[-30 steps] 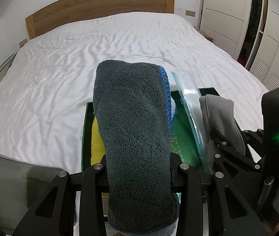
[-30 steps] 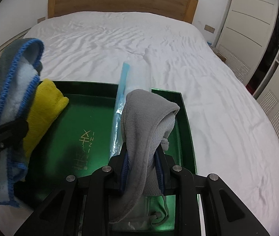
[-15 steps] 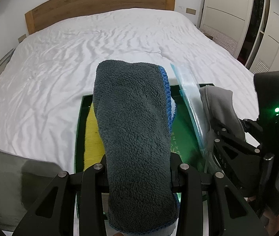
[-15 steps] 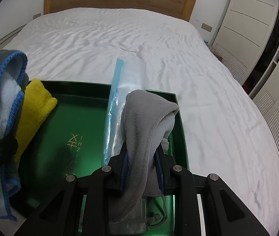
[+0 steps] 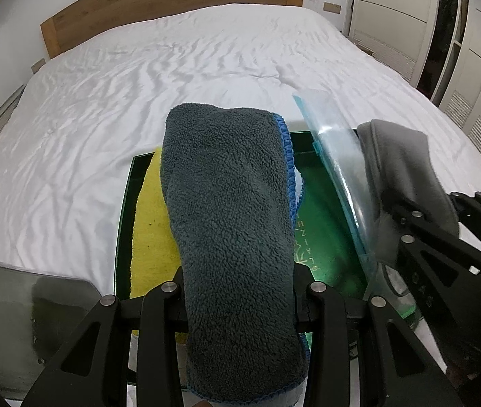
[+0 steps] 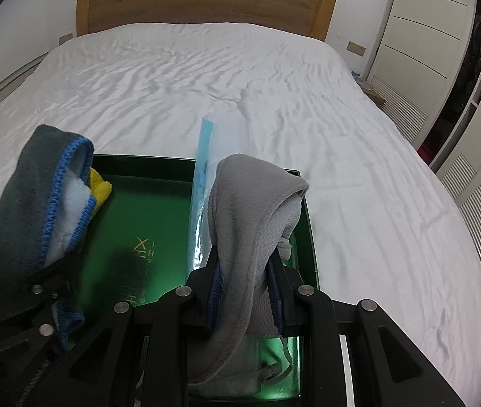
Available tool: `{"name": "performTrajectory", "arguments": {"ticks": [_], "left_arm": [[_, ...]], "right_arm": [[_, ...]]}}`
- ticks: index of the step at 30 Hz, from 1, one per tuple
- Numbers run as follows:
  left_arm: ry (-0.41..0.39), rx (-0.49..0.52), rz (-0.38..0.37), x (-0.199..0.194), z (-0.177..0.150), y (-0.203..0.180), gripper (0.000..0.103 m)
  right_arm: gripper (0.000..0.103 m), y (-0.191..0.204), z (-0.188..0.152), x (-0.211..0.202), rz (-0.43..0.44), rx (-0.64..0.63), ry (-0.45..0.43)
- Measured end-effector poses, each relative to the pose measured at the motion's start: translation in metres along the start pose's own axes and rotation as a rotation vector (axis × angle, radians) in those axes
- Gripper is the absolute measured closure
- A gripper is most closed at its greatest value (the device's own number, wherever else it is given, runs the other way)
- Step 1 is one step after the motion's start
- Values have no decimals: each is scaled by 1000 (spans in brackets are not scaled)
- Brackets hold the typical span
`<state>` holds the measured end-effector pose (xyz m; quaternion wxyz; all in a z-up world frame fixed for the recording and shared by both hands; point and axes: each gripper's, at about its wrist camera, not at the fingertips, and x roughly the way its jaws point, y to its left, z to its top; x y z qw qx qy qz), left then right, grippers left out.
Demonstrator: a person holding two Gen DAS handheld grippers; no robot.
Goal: Organize soft objects
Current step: 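Lower the fleece cloth with left tool while right tool lowers the eye mask into tray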
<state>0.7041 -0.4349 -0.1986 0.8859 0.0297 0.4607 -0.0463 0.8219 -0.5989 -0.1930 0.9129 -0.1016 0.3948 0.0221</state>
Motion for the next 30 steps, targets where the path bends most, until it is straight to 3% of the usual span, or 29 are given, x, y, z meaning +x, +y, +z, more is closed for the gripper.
{"name": "performTrajectory", "arguments": {"ticks": [15, 30], "left_arm": [[46, 15, 22, 22, 2, -5, 71], [38, 42, 39, 27, -1, -11, 71]], "right_arm": [[78, 4, 6, 11, -4, -16, 49], [76, 3, 6, 18, -9, -20, 57]]}}
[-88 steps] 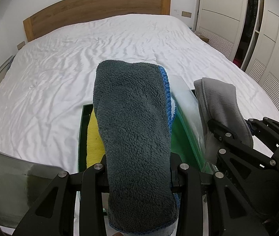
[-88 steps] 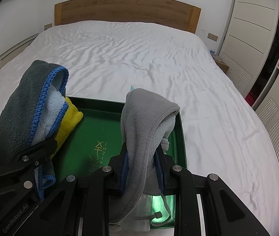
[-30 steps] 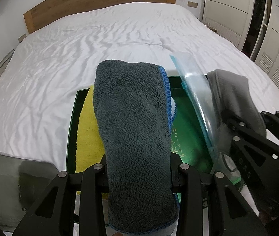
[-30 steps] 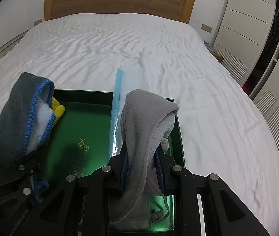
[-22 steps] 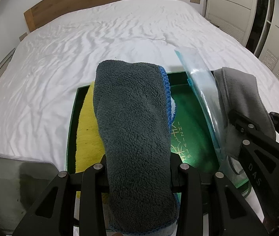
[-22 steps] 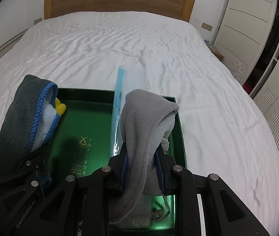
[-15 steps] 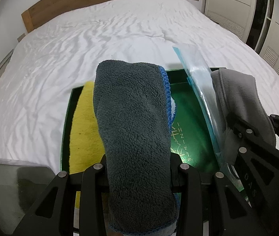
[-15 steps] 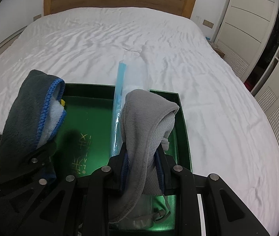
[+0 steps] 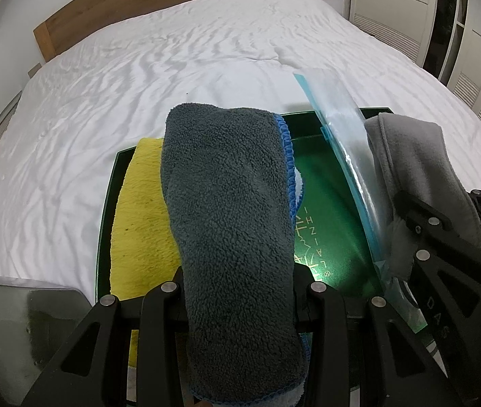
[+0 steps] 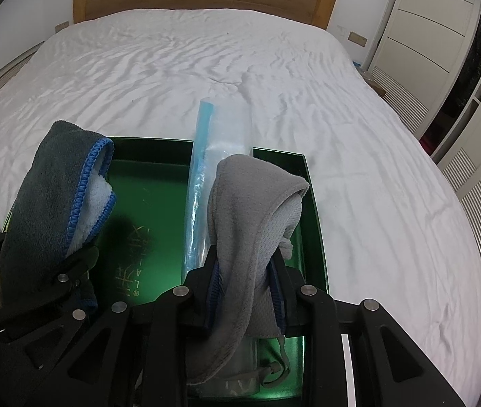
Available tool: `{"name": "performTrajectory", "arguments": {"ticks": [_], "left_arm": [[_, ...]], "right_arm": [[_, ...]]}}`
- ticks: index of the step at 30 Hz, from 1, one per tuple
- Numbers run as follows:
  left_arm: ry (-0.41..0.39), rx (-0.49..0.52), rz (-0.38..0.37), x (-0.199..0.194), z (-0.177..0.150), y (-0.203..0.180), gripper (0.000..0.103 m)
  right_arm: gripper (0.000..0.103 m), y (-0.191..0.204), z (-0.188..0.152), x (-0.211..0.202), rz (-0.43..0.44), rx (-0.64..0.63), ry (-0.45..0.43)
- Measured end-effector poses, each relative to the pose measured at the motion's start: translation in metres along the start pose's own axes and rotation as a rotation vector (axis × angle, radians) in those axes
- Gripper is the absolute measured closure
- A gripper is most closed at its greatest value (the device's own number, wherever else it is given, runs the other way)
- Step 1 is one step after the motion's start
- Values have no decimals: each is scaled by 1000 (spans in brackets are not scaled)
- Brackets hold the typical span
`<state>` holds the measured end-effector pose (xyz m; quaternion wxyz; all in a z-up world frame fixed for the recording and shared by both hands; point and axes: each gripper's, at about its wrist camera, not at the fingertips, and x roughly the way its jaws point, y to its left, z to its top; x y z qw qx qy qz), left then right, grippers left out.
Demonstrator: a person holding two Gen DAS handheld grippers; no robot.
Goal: Organize soft objects
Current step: 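Lower the fleece cloth with left tool while right tool lowers the eye mask into tray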
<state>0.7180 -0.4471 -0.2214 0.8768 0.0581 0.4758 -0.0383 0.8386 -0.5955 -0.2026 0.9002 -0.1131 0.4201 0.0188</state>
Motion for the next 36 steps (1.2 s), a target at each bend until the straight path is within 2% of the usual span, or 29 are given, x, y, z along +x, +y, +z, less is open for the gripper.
{"name": "performTrajectory", "arguments": {"ticks": [26, 36], "left_arm": [[-6, 0, 7, 5, 0, 1, 70], [-7, 0, 14, 7, 0, 2, 70]], "right_arm": [[75, -2, -1, -1, 4, 5, -25], [75, 1, 6, 9, -35, -27, -23]]}}
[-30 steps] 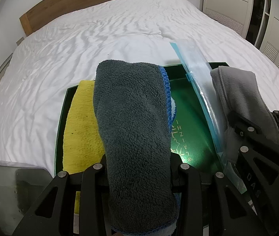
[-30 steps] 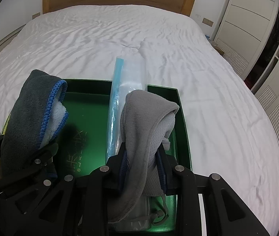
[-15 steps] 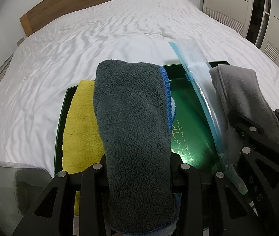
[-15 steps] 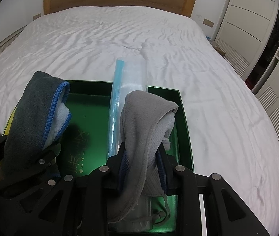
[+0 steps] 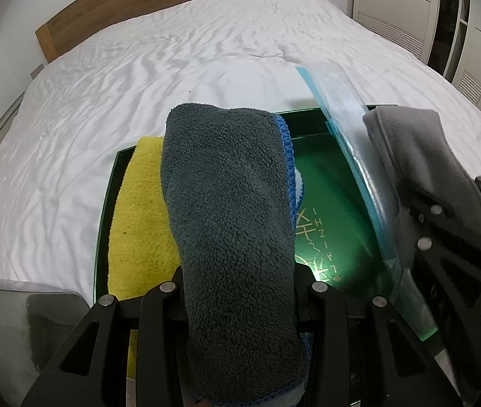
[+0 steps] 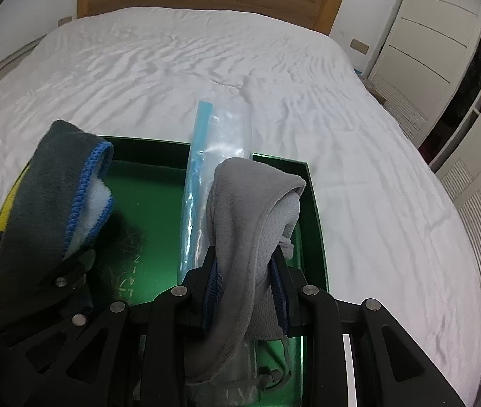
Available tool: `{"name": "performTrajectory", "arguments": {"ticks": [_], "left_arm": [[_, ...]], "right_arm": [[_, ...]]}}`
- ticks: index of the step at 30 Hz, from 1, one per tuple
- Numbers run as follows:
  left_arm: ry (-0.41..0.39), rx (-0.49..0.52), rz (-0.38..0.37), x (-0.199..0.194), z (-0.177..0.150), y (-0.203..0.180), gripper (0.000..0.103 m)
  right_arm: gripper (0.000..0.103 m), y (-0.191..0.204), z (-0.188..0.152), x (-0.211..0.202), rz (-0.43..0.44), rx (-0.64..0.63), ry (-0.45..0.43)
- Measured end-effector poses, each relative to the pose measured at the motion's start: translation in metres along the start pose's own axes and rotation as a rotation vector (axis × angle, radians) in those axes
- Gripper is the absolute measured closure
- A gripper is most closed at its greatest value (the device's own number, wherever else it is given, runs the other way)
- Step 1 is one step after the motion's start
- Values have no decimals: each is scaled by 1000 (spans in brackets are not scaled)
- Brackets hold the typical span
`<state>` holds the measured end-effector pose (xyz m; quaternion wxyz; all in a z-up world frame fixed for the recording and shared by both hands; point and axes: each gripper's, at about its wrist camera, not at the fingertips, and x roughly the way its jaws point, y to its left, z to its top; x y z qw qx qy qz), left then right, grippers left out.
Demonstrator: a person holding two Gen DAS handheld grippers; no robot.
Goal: Organize soft objects
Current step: 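Lower the fleece cloth with left tool while right tool lowers the eye mask into tray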
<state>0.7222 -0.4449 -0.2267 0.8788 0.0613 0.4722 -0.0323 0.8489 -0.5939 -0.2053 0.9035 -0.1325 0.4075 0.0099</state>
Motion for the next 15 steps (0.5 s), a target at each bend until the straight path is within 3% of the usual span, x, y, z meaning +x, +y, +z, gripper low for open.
{"name": "performTrajectory", "arguments": {"ticks": [7, 15], "left_arm": [[13, -10, 5, 5, 0, 5, 69], [14, -18, 1, 5, 0, 7, 67]], "right_arm": [[75, 5, 3, 1, 49, -1, 2], [70, -1, 2, 2, 42, 8, 6]]}}
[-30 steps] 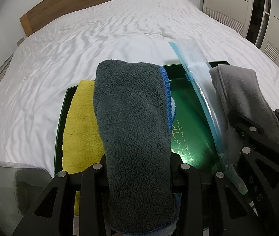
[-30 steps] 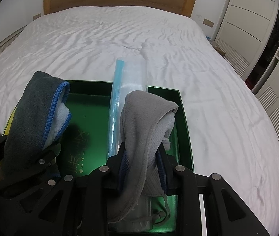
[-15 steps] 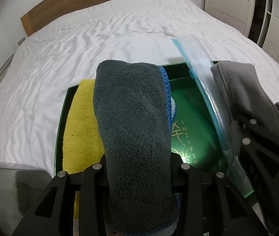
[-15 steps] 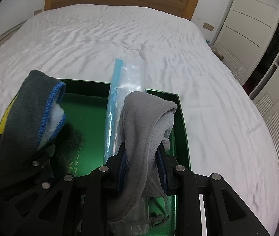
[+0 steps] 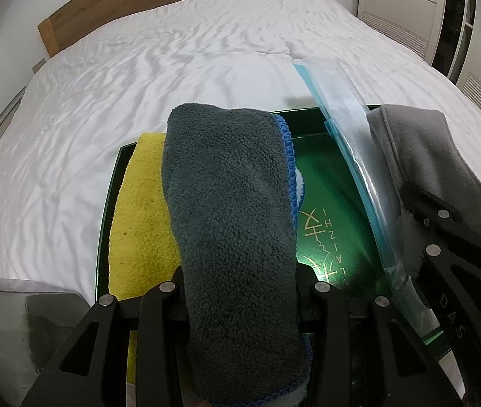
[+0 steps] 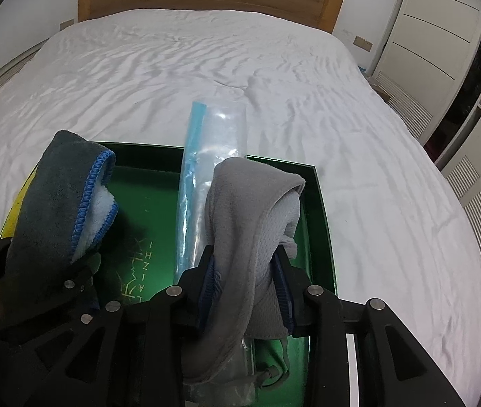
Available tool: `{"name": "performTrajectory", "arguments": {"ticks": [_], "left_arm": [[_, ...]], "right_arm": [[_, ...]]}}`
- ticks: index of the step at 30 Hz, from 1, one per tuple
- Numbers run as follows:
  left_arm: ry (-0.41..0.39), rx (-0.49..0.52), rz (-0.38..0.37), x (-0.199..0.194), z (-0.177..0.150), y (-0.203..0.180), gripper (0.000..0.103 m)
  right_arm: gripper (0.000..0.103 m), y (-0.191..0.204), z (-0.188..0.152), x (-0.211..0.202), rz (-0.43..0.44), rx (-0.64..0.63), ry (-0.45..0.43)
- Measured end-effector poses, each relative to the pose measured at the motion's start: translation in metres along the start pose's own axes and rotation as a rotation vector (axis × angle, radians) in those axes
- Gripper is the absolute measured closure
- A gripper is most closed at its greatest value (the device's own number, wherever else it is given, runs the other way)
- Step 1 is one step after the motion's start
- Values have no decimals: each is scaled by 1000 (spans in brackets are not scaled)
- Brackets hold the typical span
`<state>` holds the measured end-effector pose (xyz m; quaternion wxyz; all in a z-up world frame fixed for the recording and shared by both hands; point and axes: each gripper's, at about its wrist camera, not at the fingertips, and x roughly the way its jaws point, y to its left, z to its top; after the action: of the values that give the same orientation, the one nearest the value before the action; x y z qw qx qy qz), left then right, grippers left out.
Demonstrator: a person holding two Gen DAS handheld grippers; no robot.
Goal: Organize soft objects
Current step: 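Lower the fleece cloth with left tool while right tool lowers the eye mask into tray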
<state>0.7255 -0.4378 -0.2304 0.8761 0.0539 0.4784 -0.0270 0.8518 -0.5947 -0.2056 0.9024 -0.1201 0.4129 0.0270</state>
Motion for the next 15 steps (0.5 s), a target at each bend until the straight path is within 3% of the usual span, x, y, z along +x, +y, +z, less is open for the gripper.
{"name": "performTrajectory", "arguments": {"ticks": [15], "left_arm": [[-16, 2, 3, -3, -2, -3, 61]], "right_arm": [[60, -3, -3, -10, 0, 16, -23]]}}
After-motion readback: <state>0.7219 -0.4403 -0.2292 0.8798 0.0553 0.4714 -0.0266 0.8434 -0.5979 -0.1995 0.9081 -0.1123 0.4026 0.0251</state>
